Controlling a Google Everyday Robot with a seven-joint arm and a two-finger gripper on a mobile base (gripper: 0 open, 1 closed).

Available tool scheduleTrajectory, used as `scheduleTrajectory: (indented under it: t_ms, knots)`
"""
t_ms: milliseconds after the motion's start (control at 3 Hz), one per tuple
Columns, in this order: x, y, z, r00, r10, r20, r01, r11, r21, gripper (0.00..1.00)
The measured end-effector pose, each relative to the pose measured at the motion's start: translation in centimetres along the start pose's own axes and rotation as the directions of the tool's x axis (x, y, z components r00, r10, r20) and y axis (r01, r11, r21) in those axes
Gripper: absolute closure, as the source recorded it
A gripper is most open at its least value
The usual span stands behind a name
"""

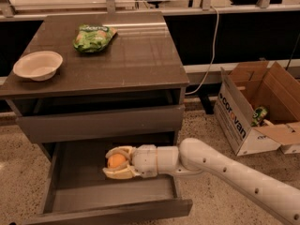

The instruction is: Place orange into middle drawer

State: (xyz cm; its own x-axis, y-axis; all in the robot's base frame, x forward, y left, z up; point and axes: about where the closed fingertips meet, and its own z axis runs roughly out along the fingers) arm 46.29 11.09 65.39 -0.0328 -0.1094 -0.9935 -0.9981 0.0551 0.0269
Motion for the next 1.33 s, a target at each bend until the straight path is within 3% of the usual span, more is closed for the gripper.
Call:
scheduleTrajectory:
  t_ms: [333, 667, 1333]
  knots:
    - [6.0, -0.3, 1.0, 0.997, 0.054, -0.050, -0.054, 0.9985, -0.009, 1.00]
    - [9.5, -0.6, 1.1, 0.993, 0.081, -0.091, -0.082, 0.9966, -0.008, 1.00]
    - [14.2, -2.9, 6.4, 0.989, 0.101, -0.104, -0.102, 0.9948, -0.006, 1.00]
